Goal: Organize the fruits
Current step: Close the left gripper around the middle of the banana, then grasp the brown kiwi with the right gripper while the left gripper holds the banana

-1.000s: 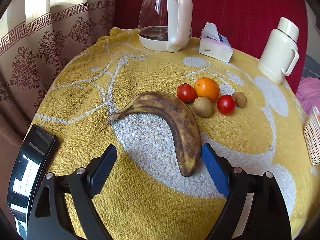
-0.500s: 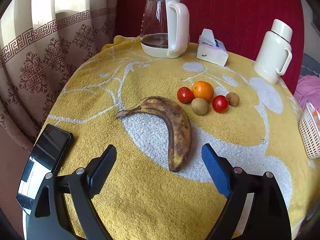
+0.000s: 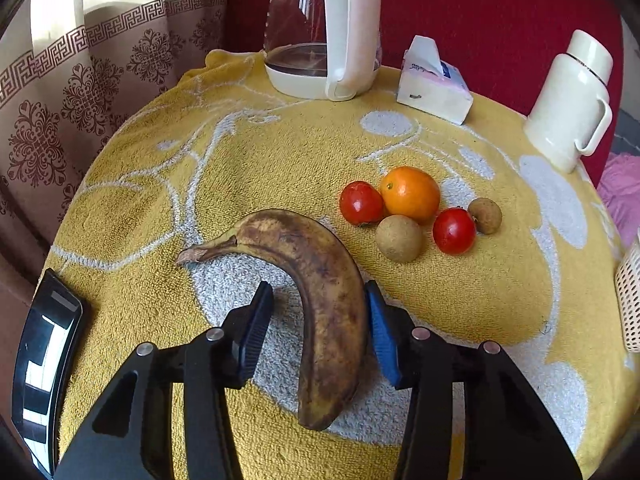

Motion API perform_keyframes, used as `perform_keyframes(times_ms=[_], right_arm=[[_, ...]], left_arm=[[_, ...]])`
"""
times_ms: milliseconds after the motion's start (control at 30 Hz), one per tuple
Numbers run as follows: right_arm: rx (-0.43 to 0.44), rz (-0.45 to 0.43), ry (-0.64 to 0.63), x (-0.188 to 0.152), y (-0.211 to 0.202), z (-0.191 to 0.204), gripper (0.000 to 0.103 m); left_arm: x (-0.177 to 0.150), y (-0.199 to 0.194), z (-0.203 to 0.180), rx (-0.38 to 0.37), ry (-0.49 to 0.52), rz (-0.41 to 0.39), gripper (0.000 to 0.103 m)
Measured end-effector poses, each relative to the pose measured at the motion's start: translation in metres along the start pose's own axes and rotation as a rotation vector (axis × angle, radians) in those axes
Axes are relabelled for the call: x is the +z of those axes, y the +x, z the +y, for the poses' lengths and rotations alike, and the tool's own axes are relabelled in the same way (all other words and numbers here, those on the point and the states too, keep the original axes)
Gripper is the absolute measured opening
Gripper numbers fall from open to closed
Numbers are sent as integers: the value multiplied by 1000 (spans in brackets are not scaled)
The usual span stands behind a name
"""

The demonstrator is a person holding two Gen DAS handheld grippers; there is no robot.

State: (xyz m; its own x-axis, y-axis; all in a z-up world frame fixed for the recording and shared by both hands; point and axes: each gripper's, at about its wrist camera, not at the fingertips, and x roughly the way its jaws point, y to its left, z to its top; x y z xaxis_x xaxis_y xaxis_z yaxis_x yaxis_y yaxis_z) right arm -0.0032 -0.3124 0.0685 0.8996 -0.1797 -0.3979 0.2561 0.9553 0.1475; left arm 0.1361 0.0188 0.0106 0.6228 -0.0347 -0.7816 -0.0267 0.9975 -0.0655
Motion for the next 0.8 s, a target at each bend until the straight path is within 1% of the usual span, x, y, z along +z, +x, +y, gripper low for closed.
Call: perform_keyframes(times_ms=[100, 167, 300, 367, 567, 667, 800], right_arm=[[1, 6, -7, -1, 2, 1, 94], [1, 6, -14, -2, 2, 3, 94], [1, -1, -29, -3, 2, 6, 94], [4, 0, -38, -3, 3, 8, 94], [7, -10, -72, -6, 1, 13, 94], [7, -8, -85, -6, 2, 16, 94], [14, 2, -115, -8, 4, 22, 94]], left_arm=[[0, -1, 3, -25, -9, -6, 45], [-1, -2, 2, -55, -5, -8, 34], [-4, -9, 5, -75, -28, -19, 32], [-7, -17, 6, -69, -28, -46, 32], [-9, -43, 5, -22, -15, -153, 31], [-9, -51, 7, -3, -17, -183, 31], [-9, -55, 10, -2, -26, -193, 31]])
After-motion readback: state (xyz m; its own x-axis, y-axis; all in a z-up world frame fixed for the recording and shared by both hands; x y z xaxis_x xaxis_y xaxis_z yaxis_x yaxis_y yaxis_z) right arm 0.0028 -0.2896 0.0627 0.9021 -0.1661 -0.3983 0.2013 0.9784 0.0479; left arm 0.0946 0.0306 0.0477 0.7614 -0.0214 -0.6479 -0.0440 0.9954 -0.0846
